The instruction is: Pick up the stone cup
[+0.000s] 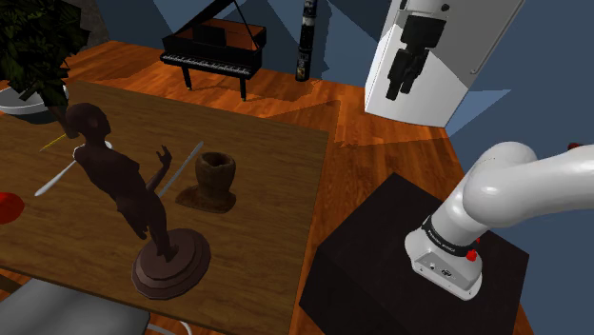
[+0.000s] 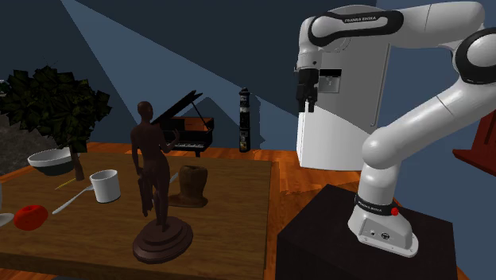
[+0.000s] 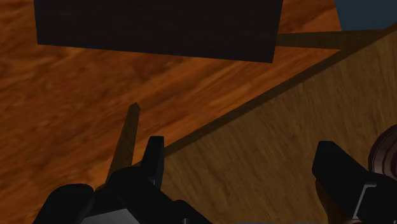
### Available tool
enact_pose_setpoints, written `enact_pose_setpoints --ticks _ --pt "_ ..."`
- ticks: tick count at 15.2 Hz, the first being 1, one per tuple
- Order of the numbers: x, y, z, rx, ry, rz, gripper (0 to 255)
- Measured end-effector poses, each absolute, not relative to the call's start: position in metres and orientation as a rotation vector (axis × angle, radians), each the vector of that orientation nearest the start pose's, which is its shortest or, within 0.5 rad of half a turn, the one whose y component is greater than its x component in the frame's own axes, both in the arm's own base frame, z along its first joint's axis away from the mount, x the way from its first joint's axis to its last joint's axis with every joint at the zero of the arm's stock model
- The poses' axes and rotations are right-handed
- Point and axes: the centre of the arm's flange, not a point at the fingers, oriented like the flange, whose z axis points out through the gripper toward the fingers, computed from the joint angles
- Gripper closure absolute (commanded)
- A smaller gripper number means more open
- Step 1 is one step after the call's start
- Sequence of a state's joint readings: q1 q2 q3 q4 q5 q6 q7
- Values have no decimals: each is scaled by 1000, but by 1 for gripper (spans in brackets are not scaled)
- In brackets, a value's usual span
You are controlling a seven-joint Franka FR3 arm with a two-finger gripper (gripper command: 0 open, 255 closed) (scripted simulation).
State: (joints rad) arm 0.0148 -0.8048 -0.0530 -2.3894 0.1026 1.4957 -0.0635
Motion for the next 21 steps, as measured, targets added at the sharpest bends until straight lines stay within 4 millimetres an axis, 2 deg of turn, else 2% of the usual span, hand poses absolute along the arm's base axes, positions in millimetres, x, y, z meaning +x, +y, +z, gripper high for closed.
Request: enact_pose_setpoints --ticks 2,5,8,21 --pt "295 1 573 -2993 -66 126 0" --pt "311 24 564 -2991 -49 129 0" --pt "329 61 548 -2987 -28 132 0" --pt "421 191 489 -2968 67 145 0"
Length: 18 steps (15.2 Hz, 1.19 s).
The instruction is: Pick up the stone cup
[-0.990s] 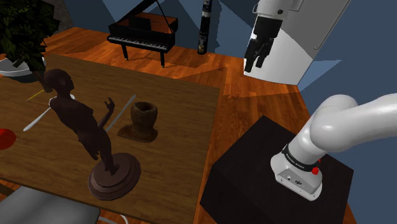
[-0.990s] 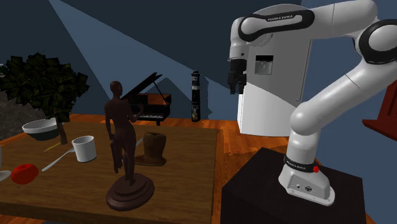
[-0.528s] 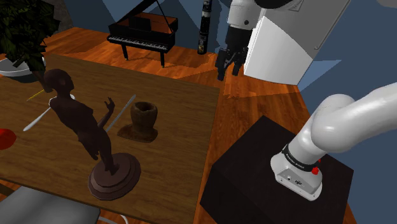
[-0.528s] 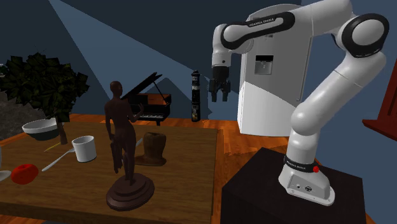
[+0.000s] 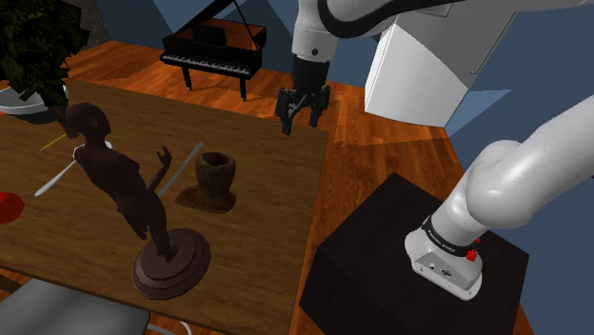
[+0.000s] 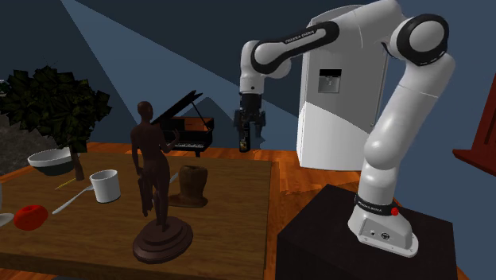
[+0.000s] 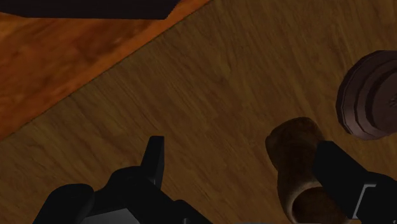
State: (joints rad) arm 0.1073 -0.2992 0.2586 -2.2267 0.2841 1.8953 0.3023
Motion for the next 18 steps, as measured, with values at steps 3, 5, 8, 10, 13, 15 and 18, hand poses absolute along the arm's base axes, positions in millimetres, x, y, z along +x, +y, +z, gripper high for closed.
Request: enact_pose_setpoints --ticks 3,5,8,10,13,15,18 --pt "439 220 478 -2963 88 148 0" --pt "455 240 468 -2960 103 150 0" --pt "479 270 455 -2955 124 154 0" --pt "496 289 445 -2951 139 155 0" --pt "517 316 430 -2946 160 159 0" --pt "530 337 422 -2941 174 161 0" --pt "557 361 409 -2936 195 164 0"
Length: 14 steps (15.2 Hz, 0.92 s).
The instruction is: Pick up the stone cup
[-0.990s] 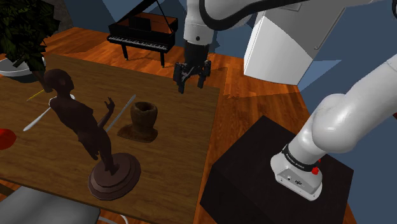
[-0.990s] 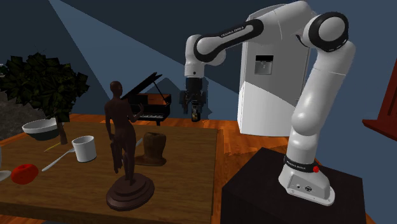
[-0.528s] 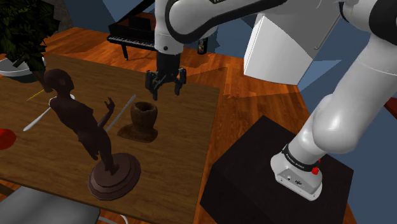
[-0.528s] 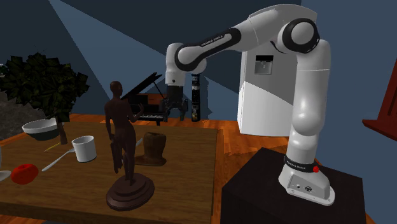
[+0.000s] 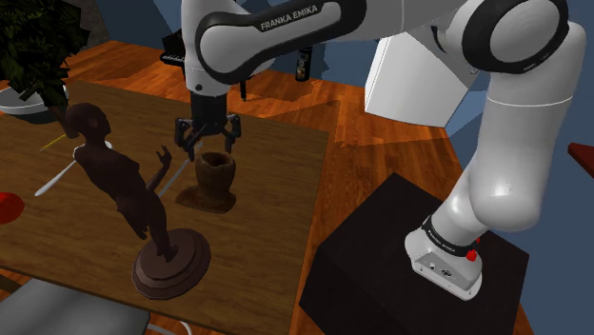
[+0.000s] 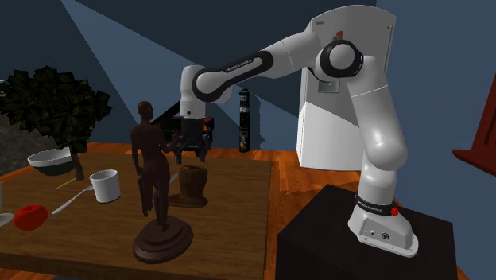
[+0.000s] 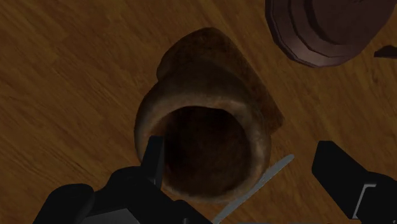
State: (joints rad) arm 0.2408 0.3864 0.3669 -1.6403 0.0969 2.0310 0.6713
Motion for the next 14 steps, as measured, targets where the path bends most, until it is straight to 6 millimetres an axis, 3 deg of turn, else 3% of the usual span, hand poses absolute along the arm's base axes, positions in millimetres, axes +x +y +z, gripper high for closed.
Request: enact_pose_setpoints --ticks 3,10,11,14 --pt "571 382 399 -2932 210 166 0" --pt "574 387 363 -2932 213 167 0" --pt "573 386 361 -2932 213 166 255" --pt "573 386 360 -2931 213 165 255"
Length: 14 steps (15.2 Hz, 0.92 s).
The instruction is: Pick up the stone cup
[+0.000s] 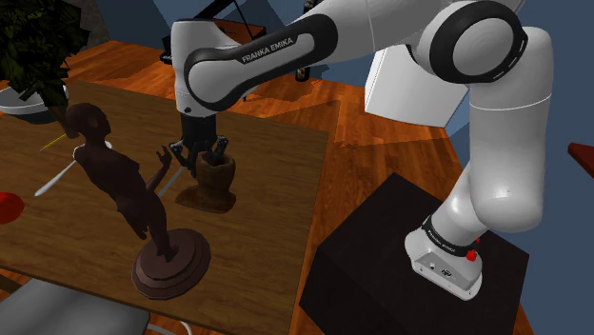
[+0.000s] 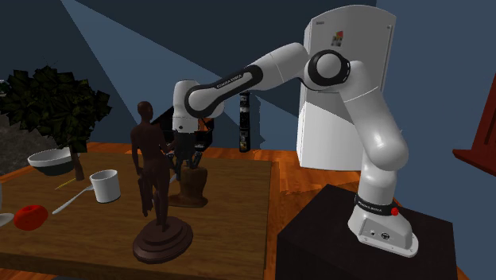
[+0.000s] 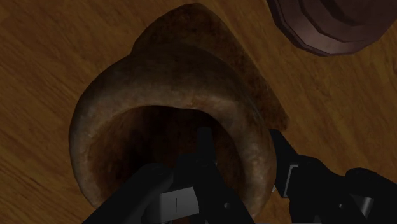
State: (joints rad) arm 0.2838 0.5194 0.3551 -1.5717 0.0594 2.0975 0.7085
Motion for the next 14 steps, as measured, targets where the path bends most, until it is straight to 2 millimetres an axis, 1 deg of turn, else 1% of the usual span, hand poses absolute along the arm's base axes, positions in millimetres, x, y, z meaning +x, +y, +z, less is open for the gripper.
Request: enact_pose_setpoints --ticks 8,10,14 --pt "573 386 361 -2932 213 166 255" --pt "573 386 369 -2932 214 167 255" --pt "573 385 390 -2932 214 167 255"
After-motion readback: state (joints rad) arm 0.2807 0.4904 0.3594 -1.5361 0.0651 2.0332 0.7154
